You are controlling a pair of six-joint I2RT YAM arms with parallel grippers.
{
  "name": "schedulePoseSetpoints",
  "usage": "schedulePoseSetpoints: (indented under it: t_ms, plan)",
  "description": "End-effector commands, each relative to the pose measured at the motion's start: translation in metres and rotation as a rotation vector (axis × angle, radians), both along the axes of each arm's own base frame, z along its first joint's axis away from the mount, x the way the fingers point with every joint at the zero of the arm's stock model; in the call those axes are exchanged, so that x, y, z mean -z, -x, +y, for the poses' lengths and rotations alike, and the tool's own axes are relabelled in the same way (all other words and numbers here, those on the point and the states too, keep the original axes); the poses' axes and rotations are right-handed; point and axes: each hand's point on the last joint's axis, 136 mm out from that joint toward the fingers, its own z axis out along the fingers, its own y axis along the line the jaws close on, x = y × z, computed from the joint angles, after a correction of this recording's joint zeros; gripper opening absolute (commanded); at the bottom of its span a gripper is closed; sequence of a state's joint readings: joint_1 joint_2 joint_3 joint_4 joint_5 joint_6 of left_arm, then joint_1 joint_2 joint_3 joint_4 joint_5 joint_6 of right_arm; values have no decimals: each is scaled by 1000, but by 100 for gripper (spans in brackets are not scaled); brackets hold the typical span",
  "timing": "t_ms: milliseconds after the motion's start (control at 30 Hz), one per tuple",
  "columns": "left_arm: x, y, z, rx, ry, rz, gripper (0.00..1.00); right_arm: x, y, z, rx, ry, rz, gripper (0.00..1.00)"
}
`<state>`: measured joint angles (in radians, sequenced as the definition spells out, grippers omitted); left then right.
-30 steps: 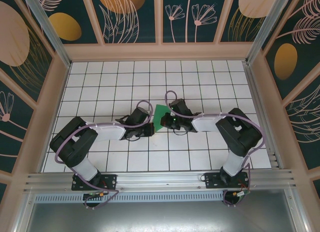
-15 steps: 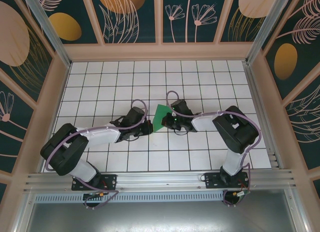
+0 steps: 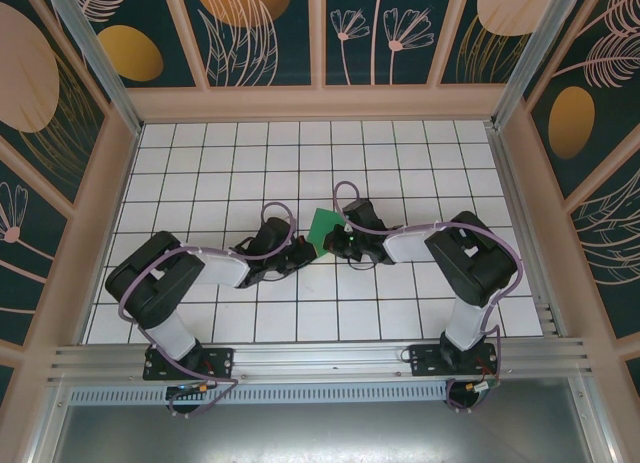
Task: Fold a paper plane with a square sheet of paper (pick it up from the middle)
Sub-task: Third fold the triangle at the center of the table.
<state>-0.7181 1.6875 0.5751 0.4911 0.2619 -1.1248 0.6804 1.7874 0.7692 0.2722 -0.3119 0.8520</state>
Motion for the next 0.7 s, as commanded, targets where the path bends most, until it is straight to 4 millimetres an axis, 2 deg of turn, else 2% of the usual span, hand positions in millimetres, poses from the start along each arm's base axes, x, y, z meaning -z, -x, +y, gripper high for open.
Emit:
schedulePoseSetpoints:
  t_ms: [0,233,400,567,667]
  plan:
    - [0,-1,-1,-35,43,14,0,27,11,-21,38,87,60,0]
    - [35,18,31,-107,-70,107,0,33,14,-30,50,133,71,0]
    - [51,31,55,-170,-141,147,0,36,16,-37,61,158,69,0]
    - [50,40,79,-233,-202,154,0,39,18,-39,62,161,76,0]
    - [38,38,87,-254,-211,123,0,38,19,-40,62,161,74,0]
